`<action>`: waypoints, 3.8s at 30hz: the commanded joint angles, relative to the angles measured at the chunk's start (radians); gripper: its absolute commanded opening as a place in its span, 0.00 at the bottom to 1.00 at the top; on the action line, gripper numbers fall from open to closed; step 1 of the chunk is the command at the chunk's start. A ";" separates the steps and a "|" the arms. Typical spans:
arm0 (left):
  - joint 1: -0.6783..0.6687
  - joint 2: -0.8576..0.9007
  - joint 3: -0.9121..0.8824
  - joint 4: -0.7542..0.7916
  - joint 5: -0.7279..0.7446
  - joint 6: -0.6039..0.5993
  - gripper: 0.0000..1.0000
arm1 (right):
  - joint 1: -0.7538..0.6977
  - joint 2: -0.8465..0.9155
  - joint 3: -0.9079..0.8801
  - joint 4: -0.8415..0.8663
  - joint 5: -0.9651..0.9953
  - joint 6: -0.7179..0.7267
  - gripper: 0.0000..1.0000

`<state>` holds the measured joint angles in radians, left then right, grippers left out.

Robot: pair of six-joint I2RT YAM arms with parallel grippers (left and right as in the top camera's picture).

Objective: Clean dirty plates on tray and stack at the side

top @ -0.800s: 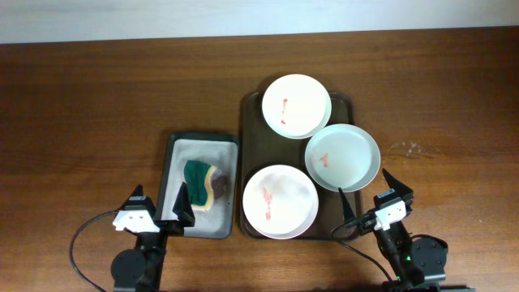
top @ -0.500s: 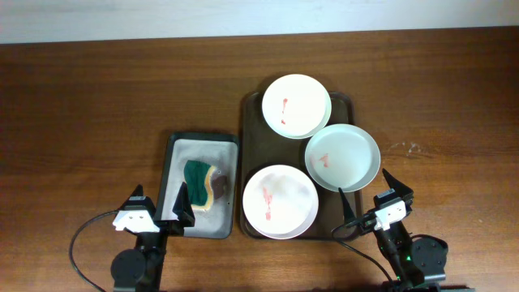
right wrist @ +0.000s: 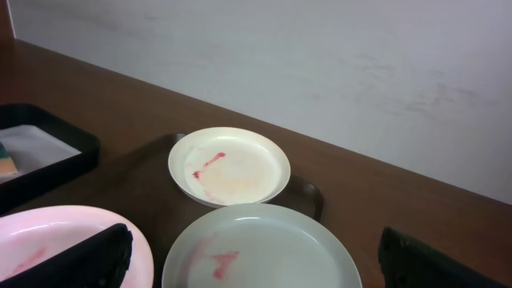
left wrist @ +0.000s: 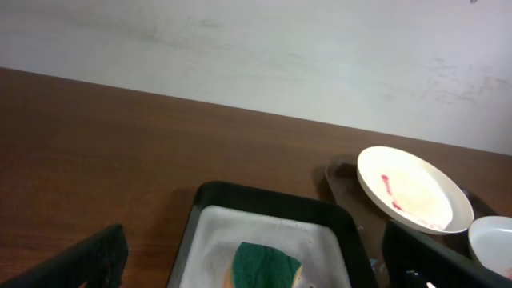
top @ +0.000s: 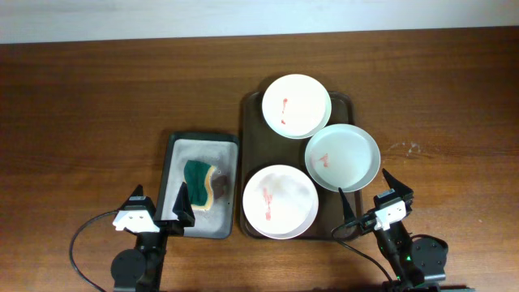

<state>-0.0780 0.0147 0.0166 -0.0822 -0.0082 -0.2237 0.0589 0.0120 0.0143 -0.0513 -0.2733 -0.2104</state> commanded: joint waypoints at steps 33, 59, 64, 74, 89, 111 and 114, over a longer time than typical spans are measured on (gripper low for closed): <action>-0.002 1.189 1.192 -1.065 0.185 0.018 1.00 | 0.019 1.170 1.316 -1.254 -0.173 0.281 0.99; -0.104 1.753 1.216 -0.894 0.072 -0.028 0.61 | 0.099 1.269 0.966 -1.099 -0.137 0.332 0.77; -0.155 1.754 1.028 -0.700 0.072 -0.005 0.61 | 0.099 1.269 0.948 -1.094 -0.133 0.353 0.78; -0.185 1.696 1.180 -0.819 0.067 -0.006 0.00 | 0.103 1.282 0.747 -0.787 -0.137 0.395 0.55; -0.220 1.547 1.424 -1.074 0.155 -0.006 0.00 | 0.193 1.545 0.803 -0.520 0.061 0.660 0.04; -0.614 2.131 1.283 -0.639 0.287 -0.316 0.00 | 0.198 1.545 0.804 -0.552 0.068 0.634 0.04; -0.599 2.110 1.329 -0.796 0.052 -0.330 0.00 | 0.197 1.545 0.804 -0.554 0.069 0.636 0.04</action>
<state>-0.6838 2.0663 1.3766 -0.7502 0.3584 -0.5137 0.2630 1.5665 0.7998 -0.6167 -0.2279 0.4255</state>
